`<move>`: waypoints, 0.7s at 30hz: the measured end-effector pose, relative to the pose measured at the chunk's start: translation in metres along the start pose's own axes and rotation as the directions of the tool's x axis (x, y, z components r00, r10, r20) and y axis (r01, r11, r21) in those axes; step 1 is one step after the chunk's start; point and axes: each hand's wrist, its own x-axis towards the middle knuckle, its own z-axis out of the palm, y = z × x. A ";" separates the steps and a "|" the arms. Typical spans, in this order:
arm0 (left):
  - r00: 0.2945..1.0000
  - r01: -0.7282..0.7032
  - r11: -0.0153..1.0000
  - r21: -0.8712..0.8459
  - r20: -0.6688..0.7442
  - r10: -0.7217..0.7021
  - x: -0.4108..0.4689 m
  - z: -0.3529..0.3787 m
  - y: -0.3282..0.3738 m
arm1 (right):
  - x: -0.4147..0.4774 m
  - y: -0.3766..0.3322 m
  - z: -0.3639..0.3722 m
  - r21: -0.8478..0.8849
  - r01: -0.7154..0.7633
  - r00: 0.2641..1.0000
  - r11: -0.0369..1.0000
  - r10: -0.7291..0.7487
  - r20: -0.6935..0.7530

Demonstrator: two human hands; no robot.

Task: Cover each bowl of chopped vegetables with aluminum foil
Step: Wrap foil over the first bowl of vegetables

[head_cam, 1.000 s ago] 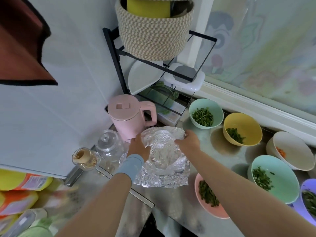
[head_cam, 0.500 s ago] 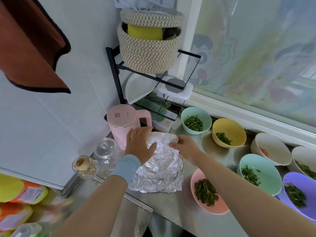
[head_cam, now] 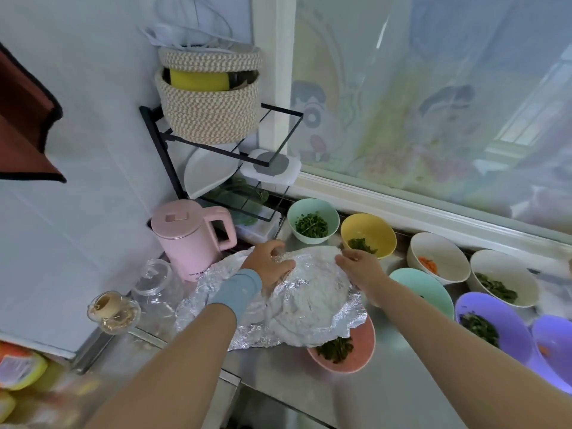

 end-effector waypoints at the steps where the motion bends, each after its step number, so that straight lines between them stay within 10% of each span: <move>1: 1.000 0.007 1.000 0.006 0.006 -0.007 -0.002 0.014 0.005 | 0.001 0.012 -0.011 0.004 -0.035 0.999 0.999 0.035 -0.009; 12: 0.946 -0.260 0.870 0.420 -0.070 0.316 -0.047 0.128 -0.005 | -0.012 0.113 -0.037 -0.024 -0.054 0.980 0.998 0.049 -0.192; 21: 0.994 -0.075 0.755 0.651 0.113 0.002 -0.065 0.169 -0.032 | -0.013 0.135 -0.024 -0.343 0.073 0.967 0.936 -0.150 -0.204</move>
